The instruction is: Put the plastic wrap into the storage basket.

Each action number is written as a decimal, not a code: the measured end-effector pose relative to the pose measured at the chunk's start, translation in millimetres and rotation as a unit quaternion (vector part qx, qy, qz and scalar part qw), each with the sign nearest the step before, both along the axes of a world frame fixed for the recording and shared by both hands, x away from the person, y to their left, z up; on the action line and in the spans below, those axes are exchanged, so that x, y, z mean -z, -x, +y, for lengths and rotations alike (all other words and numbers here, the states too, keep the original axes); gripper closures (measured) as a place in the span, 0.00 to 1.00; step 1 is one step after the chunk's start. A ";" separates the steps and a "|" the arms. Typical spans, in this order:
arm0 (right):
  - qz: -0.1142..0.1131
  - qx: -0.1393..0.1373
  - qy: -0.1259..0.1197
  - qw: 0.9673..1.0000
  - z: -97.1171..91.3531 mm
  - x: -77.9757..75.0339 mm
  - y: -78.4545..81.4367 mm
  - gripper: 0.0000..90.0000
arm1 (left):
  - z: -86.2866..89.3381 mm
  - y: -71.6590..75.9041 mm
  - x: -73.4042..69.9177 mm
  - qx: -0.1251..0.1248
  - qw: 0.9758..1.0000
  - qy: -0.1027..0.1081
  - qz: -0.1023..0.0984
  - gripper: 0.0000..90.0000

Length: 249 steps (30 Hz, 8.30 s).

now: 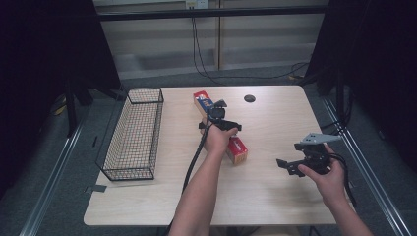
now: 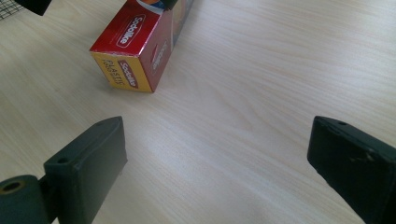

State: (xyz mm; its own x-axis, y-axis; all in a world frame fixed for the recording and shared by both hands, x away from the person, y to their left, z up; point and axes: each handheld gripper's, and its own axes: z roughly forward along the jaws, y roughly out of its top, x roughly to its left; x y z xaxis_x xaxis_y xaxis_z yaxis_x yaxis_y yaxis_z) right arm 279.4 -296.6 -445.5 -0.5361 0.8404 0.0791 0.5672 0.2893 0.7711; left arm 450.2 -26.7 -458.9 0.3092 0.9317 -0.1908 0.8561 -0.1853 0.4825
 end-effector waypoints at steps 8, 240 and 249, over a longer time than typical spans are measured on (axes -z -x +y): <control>0.000 -0.002 -0.001 1.000 -0.4 -0.1 0.1 0.05 | 2.0 0.8 0.5 -0.001 1.000 -0.006 0.022 0.10; -0.009 -0.054 -0.015 0.998 15.7 0.4 -3.9 0.00 | 251.4 33.2 -122.2 -0.111 0.987 -0.057 0.101 0.47; -0.008 -0.055 -0.014 0.998 15.9 0.5 -4.2 0.00 | 259.5 33.9 -115.5 -0.115 0.985 -0.062 0.109 0.47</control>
State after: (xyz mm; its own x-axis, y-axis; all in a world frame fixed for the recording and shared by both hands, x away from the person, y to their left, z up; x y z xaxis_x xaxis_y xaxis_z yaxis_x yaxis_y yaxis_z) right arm 283.6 -280.7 -446.0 -0.6261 0.7742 0.0924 0.5208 0.3270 0.7886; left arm 416.3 232.7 -343.5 0.0521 0.9926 -0.1100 0.9630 -0.0208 0.2686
